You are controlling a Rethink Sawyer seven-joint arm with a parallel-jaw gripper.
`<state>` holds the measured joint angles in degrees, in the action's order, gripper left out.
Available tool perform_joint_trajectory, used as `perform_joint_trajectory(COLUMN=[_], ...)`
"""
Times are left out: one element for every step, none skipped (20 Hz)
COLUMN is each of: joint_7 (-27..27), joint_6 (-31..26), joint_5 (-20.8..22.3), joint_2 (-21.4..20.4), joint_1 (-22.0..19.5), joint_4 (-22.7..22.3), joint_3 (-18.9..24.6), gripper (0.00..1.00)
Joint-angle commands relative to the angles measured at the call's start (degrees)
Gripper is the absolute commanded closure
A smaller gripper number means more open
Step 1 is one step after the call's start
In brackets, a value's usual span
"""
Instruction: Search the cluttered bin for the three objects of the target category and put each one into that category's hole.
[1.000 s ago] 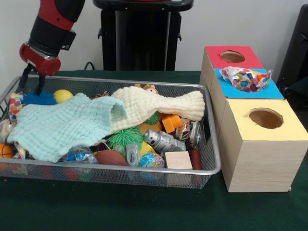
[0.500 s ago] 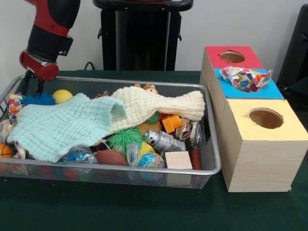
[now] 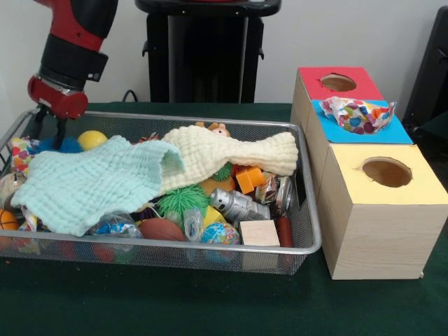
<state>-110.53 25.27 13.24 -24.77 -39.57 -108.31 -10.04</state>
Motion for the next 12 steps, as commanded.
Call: perform_joint_trajectory(joint_7=[-11.0, -10.9, -10.7, -10.5, -10.3, -10.2, -10.0, -9.9, -9.8, -9.9, -10.1, -10.3], joint_6=[-0.7, -1.9, -3.0, -4.2, -5.8, -6.8, -7.6, -8.3, -8.6, -8.4, -8.0, -7.2], joint_5=[1.2, 0.8, 0.7, 0.5, 0.3, 0.4, 0.2, 0.3, 0.3, 0.3, 0.3, 0.4], joint_2=[-6.2, -7.0, -8.0, -9.0, -10.0, -10.8, -11.7, -12.1, -12.5, -12.1, -12.0, -11.1], joint_1=[1.5, 1.7, 1.9, 2.0, 2.0, 1.9, 2.0, 1.7, 1.7, 1.6, 1.6, 1.3], joint_4=[-0.5, -1.1, -1.6, -2.1, -2.5, -2.8, -3.1, -3.2, -3.3, -3.2, -3.3, -3.1], joint_3=[8.2, 8.2, 8.4, 8.5, 8.9, 9.3, 9.6, 10.0, 10.2, 10.3, 10.5, 10.8], gripper=[0.0, 0.0, 0.0, 0.0, 0.0, 0.0, 0.0, 0.0, 0.0, 0.0, 0.0, 0.0])
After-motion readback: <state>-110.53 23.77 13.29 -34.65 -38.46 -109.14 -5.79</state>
